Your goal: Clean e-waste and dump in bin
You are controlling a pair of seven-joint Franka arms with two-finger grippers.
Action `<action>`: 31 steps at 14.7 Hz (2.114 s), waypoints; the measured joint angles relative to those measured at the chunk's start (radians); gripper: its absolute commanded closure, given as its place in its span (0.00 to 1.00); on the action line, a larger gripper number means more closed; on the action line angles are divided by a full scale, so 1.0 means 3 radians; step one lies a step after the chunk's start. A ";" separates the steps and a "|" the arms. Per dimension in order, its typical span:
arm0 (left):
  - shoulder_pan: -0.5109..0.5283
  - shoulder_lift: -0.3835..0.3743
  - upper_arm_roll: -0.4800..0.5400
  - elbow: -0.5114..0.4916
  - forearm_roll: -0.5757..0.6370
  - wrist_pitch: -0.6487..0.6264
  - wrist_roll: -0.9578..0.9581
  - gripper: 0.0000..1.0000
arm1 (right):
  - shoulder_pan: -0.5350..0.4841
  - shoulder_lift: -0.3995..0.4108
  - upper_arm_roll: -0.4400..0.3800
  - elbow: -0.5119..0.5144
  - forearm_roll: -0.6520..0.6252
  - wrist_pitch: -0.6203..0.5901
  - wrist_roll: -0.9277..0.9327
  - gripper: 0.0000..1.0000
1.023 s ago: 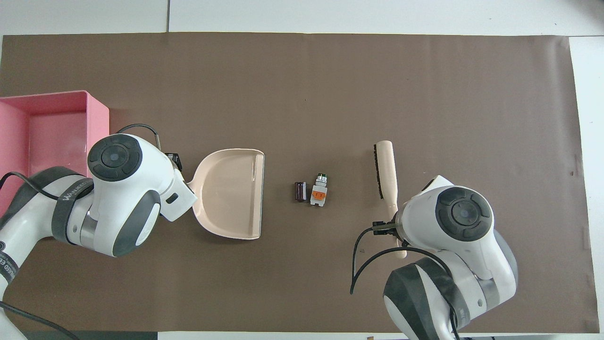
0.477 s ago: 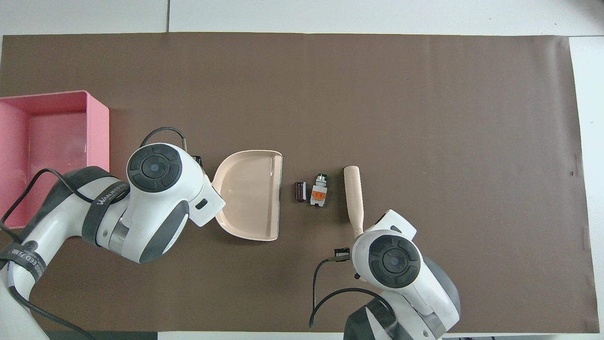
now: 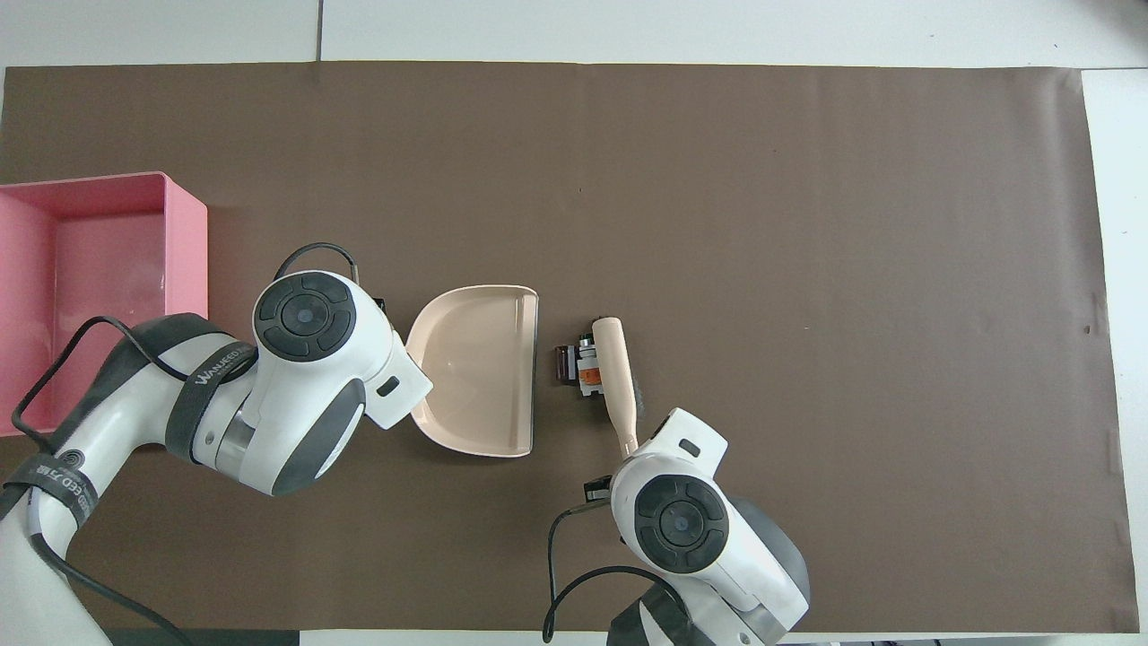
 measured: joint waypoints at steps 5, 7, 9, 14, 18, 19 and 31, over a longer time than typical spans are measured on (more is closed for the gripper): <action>-0.0006 0.0000 0.0000 -0.0024 0.0026 0.0000 -0.0021 1.00 | 0.0342 0.0635 0.0004 0.0730 0.0432 0.0045 0.0030 1.00; -0.0006 0.0000 0.0000 -0.0031 0.0039 0.0000 -0.0030 1.00 | 0.0401 0.0791 0.0004 0.0964 0.0533 0.0035 0.0034 1.00; -0.0006 0.0000 0.0000 -0.0038 0.0046 0.0001 -0.0031 1.00 | 0.0402 0.0830 0.0000 0.1035 0.0553 0.0010 0.0034 1.00; 0.0030 0.0001 0.0012 -0.0048 0.0060 0.0066 0.0189 1.00 | 0.0400 0.0749 -0.0009 0.1076 0.0558 -0.0269 0.0046 1.00; 0.0142 0.0014 0.0015 -0.0059 0.0039 0.0181 0.0298 1.00 | 0.0375 0.0441 -0.0032 0.1078 0.0553 -0.0743 0.0092 1.00; 0.0144 0.0015 0.0015 -0.0060 0.0033 0.0186 0.0313 1.00 | 0.0359 0.0357 -0.0044 0.1077 0.0533 -0.0871 0.0099 1.00; 0.0733 -0.0246 0.0041 -0.0033 -0.0457 0.0042 0.1139 1.00 | -0.1476 -0.0425 -0.0078 0.0914 -0.0069 -0.1990 -0.0781 1.00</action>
